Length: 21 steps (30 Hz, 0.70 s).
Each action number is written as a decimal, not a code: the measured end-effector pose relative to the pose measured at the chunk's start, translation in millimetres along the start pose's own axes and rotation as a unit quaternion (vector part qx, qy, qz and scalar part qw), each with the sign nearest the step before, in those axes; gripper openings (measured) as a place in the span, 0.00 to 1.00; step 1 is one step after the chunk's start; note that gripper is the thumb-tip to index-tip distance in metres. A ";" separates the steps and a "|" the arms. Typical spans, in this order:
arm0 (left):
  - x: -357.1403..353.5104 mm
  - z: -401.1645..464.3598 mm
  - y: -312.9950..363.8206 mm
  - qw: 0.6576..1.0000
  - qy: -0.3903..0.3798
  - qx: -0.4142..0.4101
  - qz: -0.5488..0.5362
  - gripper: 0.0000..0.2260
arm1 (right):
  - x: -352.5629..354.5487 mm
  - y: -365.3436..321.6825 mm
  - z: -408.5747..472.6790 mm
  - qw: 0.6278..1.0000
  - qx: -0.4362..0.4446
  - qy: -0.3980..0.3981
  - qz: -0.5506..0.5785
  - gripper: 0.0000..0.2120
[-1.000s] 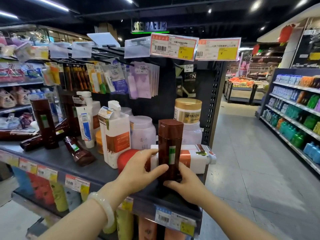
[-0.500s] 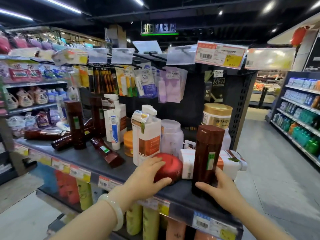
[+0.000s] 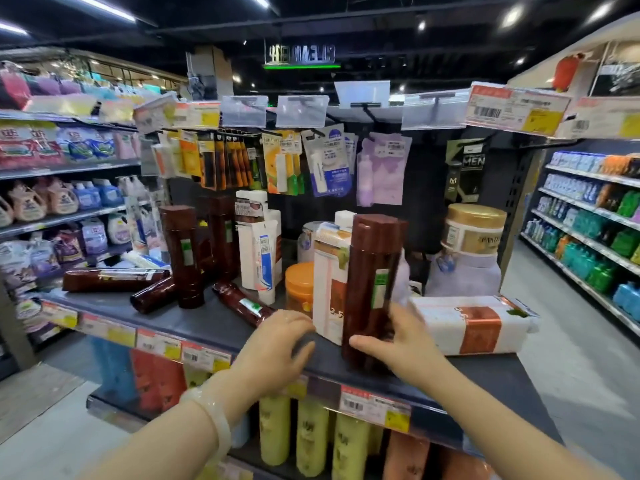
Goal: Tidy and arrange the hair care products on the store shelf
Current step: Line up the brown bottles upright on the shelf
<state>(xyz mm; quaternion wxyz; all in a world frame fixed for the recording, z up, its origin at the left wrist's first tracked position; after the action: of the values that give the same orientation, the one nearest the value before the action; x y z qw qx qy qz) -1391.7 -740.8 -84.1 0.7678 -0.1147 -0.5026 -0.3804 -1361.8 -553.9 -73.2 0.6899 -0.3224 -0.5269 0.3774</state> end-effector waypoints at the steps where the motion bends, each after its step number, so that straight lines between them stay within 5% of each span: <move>1: 4.5 -2.7 -11.3 1.000 0.018 0.012 0.005 0.12 | -11.1 -4.7 2.9 1.000 -0.001 -0.002 0.004 0.22; 11: 19.0 -4.8 -101.6 0.989 0.024 0.143 -0.001 0.22 | -91.1 -8.9 41.6 0.999 -0.033 0.005 -0.001 0.27; 21: -1.0 30.5 -129.3 0.979 -0.176 0.062 0.078 0.33 | -100.1 7.5 50.9 0.999 -0.043 0.005 -0.002 0.26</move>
<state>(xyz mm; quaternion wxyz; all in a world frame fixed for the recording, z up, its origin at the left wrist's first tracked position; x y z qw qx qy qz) -1503.2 -811.9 -97.3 0.7006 -0.1706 -0.6418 -0.2609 -1428.5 -633.8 -115.8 0.6790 -0.3523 -0.5397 0.3516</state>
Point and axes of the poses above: each hand's wrist, its own z-axis towards the middle knuckle, its own x-axis out of the back of the hand, y = z × x, the point moved 4 cm from there along z, towards the middle knuckle, and after that the axes turned 5 degrees about -x, right-handed, at the moved point
